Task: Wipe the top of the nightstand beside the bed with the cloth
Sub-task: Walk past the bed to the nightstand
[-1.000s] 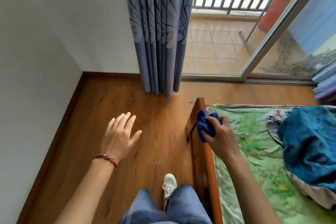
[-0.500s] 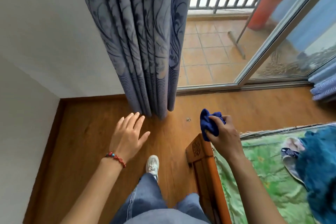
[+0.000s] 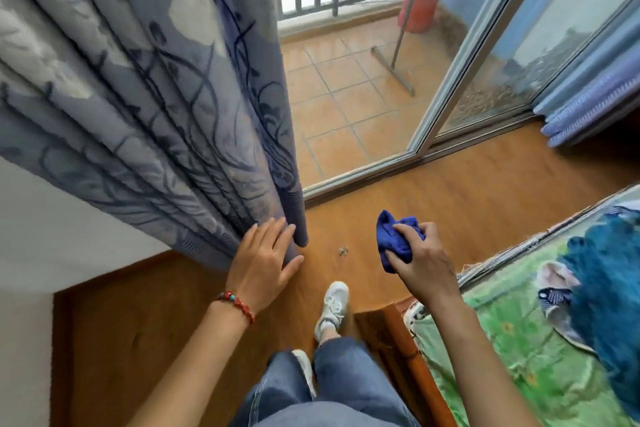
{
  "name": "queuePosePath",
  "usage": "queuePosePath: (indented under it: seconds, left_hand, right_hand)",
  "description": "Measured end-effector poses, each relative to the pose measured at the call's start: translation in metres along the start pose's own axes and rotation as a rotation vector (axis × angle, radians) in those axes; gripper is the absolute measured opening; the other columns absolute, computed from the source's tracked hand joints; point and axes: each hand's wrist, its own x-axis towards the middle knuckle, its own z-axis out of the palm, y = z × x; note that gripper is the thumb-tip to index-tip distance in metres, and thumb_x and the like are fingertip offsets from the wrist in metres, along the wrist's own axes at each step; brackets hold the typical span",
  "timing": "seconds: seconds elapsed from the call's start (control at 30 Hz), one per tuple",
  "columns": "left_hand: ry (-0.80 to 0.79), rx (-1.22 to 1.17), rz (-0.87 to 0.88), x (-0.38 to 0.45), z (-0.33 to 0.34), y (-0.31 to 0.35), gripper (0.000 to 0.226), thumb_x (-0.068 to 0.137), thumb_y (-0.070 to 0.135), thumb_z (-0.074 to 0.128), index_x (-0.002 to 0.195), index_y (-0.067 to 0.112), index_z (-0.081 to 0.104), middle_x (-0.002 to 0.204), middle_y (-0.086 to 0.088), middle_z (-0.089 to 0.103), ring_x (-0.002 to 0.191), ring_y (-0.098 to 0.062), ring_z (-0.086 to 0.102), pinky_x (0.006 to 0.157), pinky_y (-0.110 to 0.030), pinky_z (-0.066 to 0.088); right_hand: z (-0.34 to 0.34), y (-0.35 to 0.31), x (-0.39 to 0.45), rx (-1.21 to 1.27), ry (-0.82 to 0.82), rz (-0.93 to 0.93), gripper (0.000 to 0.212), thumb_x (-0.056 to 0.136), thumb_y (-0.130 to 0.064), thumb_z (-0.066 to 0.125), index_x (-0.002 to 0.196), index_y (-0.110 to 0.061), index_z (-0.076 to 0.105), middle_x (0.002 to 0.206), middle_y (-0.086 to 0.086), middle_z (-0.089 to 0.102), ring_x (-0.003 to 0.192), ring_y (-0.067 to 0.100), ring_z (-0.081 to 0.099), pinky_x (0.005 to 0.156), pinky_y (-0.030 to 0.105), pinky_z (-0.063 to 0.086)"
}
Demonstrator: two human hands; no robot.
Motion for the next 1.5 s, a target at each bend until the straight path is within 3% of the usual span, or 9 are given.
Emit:
queuePosePath:
  seconds: [0.13,0.23,0.37,0.67,0.77,0.9,1.3,1.43,1.5]
  left_hand:
    - [0.023,0.009,0.119,0.081,0.020,0.006,0.050,0.079,0.036,0.059,0.112,0.000,0.063,0.114,-0.020,0.062,0.105,-0.034,0.059,0.091,-0.049,0.045]
    - [-0.015,0.016,0.208,0.142,0.026,0.020,0.054,0.081,0.041,0.044,0.110,0.001,0.064,0.111,-0.019,0.063,0.103,-0.033,0.060,0.089,-0.044,0.047]
    - [-0.055,0.024,0.330,0.218,0.035,0.043,0.051,0.081,0.041,0.054,0.110,0.000,0.063,0.110,-0.020,0.064,0.101,-0.037,0.061,0.083,-0.050,0.048]
    - [-0.159,-0.045,0.571,0.354,0.074,0.117,0.064,0.091,0.053,0.030,0.111,0.003,0.064,0.112,-0.018,0.063,0.103,-0.034,0.058,0.085,-0.047,0.047]
    - [-0.155,-0.050,0.650,0.403,0.081,0.148,0.058,0.084,0.047,0.038,0.108,0.002,0.064,0.109,-0.021,0.064,0.099,-0.037,0.061,0.084,-0.042,0.045]
    - [-0.187,-0.053,0.729,0.469,0.095,0.188,0.057,0.081,0.044,0.041,0.107,0.000,0.065,0.109,-0.022,0.064,0.097,-0.039,0.061,0.081,-0.050,0.048]
    - [-0.275,-0.041,0.921,0.685,0.136,0.305,0.062,0.085,0.051,0.037,0.115,0.002,0.061,0.116,-0.019,0.061,0.107,-0.035,0.055,0.094,-0.040,0.033]
    - [-0.315,-0.042,0.950,0.734,0.150,0.352,0.076,0.093,0.059,0.014,0.119,0.003,0.059,0.119,-0.019,0.060,0.111,-0.035,0.055,0.093,-0.047,0.041]
    - [-0.331,-0.064,0.958,0.758,0.160,0.380,0.074,0.093,0.058,0.018,0.118,0.002,0.060,0.117,-0.020,0.060,0.108,-0.037,0.056,0.090,-0.049,0.044]
  right_hand:
    - [-0.012,0.024,0.047,0.013,0.050,0.065,0.044,0.072,-0.014,0.074,0.113,-0.011,0.059,0.109,0.018,0.048,0.077,0.039,0.059,0.063,0.039,0.050]
    - [-0.027,0.048,0.075,0.020,0.086,0.135,0.043,0.073,-0.014,0.074,0.113,-0.011,0.059,0.110,0.018,0.048,0.079,0.038,0.058,0.062,0.039,0.050]
    - [-0.049,0.080,0.099,0.043,0.148,0.258,0.043,0.072,-0.014,0.075,0.111,-0.012,0.060,0.108,0.018,0.049,0.078,0.037,0.059,0.059,0.036,0.050]
    - [-0.088,0.149,0.107,0.057,0.318,0.620,0.042,0.076,-0.017,0.072,0.115,-0.012,0.058,0.112,0.016,0.047,0.082,0.034,0.060,0.065,0.036,0.050]
    - [-0.100,0.173,0.114,0.057,0.365,0.723,0.042,0.079,-0.018,0.070,0.118,-0.012,0.056,0.114,0.015,0.045,0.087,0.033,0.058,0.069,0.035,0.048]
    - [-0.117,0.209,0.140,0.055,0.431,0.831,0.042,0.078,-0.016,0.070,0.118,-0.011,0.057,0.113,0.016,0.046,0.087,0.032,0.057,0.068,0.025,0.037]
    - [-0.205,0.334,0.292,0.043,0.537,0.946,0.041,0.073,-0.014,0.074,0.111,-0.009,0.060,0.104,0.018,0.048,0.076,0.035,0.058,0.056,0.027,0.038]
    - [-0.239,0.381,0.325,0.021,0.544,0.955,0.042,0.074,-0.015,0.074,0.112,-0.009,0.059,0.104,0.018,0.047,0.080,0.036,0.057,0.058,0.035,0.047]
    - [-0.257,0.409,0.339,-0.001,0.562,0.960,0.041,0.074,-0.014,0.074,0.112,-0.008,0.059,0.104,0.019,0.047,0.081,0.037,0.057,0.061,0.039,0.049]
